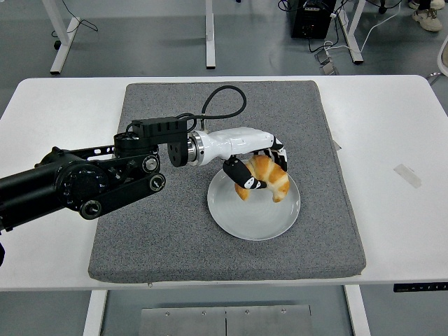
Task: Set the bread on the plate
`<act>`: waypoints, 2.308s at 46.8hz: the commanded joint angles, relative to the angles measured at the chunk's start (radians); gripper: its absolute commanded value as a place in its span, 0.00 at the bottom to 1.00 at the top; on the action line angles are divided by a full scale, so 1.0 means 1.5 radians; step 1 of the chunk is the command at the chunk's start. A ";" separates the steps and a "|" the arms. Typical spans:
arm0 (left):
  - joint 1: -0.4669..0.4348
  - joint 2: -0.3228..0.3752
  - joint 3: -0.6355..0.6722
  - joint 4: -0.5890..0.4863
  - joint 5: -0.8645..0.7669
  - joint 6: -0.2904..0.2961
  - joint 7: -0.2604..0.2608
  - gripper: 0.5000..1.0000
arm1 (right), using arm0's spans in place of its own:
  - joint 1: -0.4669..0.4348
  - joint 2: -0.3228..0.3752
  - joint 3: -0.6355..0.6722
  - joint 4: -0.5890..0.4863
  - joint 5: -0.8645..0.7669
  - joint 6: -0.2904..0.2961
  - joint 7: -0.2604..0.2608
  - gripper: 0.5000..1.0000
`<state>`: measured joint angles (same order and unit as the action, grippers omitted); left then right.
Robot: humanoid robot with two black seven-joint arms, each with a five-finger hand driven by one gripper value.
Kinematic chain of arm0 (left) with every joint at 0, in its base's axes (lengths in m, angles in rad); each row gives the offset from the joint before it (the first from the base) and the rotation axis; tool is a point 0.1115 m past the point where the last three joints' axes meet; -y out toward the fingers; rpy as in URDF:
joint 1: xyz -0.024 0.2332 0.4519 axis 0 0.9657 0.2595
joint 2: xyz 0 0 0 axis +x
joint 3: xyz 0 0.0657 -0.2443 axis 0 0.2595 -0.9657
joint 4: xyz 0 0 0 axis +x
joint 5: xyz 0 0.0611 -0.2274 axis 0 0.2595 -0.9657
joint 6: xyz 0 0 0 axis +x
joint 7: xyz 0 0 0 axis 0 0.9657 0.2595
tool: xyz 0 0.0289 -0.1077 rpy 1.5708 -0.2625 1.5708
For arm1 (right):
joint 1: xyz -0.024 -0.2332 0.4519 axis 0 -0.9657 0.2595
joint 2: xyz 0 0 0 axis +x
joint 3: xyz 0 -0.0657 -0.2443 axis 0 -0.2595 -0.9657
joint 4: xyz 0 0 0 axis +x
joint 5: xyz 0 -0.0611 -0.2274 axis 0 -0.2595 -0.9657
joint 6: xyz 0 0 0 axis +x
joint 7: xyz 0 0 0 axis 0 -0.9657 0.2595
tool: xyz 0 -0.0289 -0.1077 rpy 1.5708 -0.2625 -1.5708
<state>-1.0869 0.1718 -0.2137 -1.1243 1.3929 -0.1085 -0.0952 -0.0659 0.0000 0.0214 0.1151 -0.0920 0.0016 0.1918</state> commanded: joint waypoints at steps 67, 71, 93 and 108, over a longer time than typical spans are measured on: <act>0.027 -0.025 0.032 0.043 -0.002 0.017 0.003 0.76 | -0.001 0.000 0.000 -0.001 0.000 -0.001 0.000 1.00; 0.017 -0.018 0.032 0.036 -0.005 0.017 0.003 0.79 | 0.000 0.000 0.000 -0.001 0.000 -0.001 0.000 1.00; -0.049 0.039 0.023 -0.012 -0.099 -0.006 0.005 0.92 | 0.000 0.000 -0.001 -0.001 0.000 -0.001 0.000 1.00; -0.038 0.072 -0.021 -0.004 -0.230 0.002 0.003 0.92 | 0.002 0.000 -0.001 -0.004 0.000 -0.002 0.000 1.00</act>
<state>-1.1485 0.2729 -0.2246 -1.1357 1.0577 -0.1083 -0.0906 -0.0644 0.0000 0.0200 0.1089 -0.0920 -0.0018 0.1917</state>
